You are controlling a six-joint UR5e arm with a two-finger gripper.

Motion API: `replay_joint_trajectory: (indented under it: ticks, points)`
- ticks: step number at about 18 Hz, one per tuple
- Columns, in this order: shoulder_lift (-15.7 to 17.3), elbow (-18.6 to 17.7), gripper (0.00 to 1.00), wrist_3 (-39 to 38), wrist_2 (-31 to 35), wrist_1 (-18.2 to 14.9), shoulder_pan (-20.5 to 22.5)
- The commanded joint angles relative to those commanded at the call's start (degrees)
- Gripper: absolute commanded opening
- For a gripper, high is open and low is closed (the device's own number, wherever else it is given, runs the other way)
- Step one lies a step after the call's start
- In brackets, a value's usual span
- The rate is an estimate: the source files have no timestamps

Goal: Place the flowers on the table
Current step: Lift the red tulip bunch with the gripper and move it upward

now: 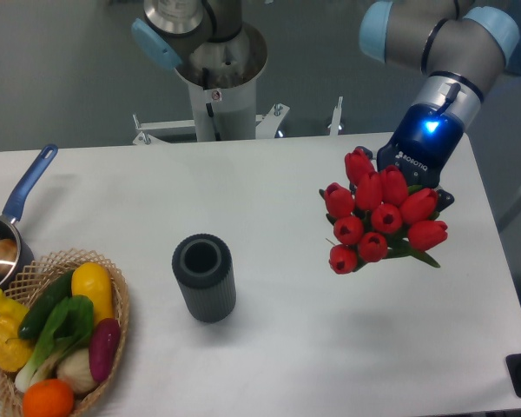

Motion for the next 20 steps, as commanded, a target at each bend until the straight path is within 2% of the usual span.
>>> replay_joint_trajectory:
  ticks: [9, 20]
  points:
    - [0.79, -0.27, 0.43, -0.09, 1.57, -0.09, 0.7]
    - [4.66, 0.26, 0.36, -0.09, 18.17, -0.26, 0.26]
